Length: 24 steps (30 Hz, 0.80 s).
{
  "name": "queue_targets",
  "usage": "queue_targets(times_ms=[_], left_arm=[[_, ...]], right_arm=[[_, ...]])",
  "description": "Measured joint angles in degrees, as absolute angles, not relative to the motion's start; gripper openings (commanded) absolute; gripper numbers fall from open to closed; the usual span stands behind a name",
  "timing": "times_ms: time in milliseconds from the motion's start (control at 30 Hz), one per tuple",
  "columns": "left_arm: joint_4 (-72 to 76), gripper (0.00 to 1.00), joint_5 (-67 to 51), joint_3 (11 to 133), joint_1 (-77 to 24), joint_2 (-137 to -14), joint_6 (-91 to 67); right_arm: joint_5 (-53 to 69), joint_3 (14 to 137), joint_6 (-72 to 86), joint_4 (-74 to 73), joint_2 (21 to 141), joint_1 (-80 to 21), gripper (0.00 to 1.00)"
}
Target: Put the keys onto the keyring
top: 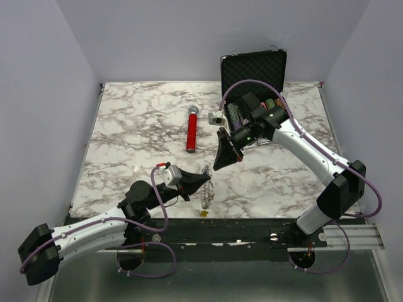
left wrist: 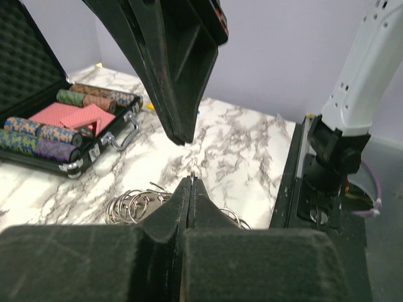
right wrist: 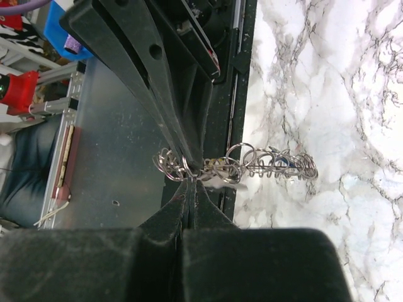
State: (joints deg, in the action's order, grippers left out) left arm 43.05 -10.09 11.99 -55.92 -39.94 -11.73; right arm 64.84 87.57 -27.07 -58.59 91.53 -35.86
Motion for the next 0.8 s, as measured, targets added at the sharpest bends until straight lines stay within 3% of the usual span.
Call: queue_targets(times_ms=[167,267,400,800], left_arm=[[38.1,0.0,-11.0,14.1,-55.8,-41.5,-10.0],[36.0,0.0,-11.0,15.7,-55.8,-42.1,-8.9],[33.0,0.0,-10.8,17.3,-54.8,-41.6,-7.9],[13.3,0.0,-7.2,29.4,-40.9,-38.9,-9.0]], right_arm=[[65.5,86.9,-27.0,-58.2,91.5,-35.7,0.07],[65.4,86.6,-26.9,-58.2,91.5,-35.6,0.32],[65.5,86.3,-27.1,-57.9,90.6,-34.1,0.41],[65.3,68.5,-24.5,-45.3,70.8,-13.4,0.68]])
